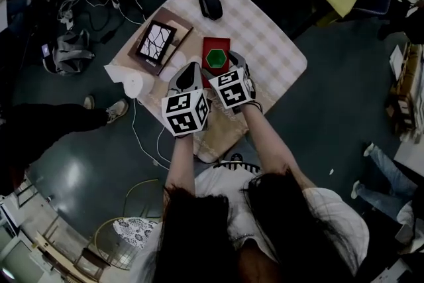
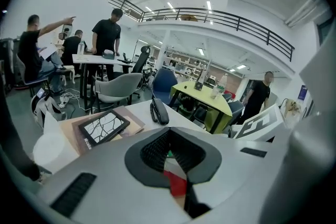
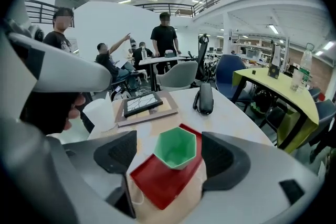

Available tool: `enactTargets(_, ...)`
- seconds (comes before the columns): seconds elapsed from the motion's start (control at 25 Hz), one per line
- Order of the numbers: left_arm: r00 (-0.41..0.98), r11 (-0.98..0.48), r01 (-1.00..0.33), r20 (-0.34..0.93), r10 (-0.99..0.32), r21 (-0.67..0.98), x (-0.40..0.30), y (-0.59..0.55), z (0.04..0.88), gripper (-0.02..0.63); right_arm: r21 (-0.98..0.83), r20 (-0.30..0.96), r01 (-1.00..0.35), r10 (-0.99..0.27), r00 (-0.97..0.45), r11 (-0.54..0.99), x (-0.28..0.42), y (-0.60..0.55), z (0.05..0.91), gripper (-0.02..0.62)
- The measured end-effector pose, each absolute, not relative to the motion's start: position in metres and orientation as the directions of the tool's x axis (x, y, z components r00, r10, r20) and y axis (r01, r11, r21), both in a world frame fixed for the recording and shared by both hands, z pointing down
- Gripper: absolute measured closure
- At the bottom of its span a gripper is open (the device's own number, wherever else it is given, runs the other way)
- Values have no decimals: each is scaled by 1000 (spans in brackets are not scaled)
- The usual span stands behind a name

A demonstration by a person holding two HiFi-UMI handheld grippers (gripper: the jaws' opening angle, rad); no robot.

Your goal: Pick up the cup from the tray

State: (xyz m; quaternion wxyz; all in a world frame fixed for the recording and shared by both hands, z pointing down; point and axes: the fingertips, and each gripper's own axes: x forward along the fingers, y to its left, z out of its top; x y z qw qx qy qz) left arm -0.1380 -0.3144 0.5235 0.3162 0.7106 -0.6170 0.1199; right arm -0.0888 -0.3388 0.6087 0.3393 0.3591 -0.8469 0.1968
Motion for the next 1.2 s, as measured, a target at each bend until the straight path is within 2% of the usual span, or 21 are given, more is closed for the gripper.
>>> enactTargets(0.56, 230, -38, -949, 604, -763, 313, -148, -336, 555, 597, -113, 803, -757, -390, -451, 643, -96, -352, 653, 229)
enactTargets(0.8, 244, -48, -946, 606, -757, 321, -148, -336, 558, 597, -99, 808, -780, -407, -425, 618, -93, -357, 657, 230)
enactTargets(0.96, 248, -54, -946, 609, -753, 319, -148, -334, 559, 597, -87, 819, -774, -398, -414, 627, -94, -358, 656, 261)
enactTargets(1.2, 228, -9, -940, 606, -762, 342, -151, -334, 555, 597, -95, 787, -812, -456, -416, 576, -78, -362, 639, 262)
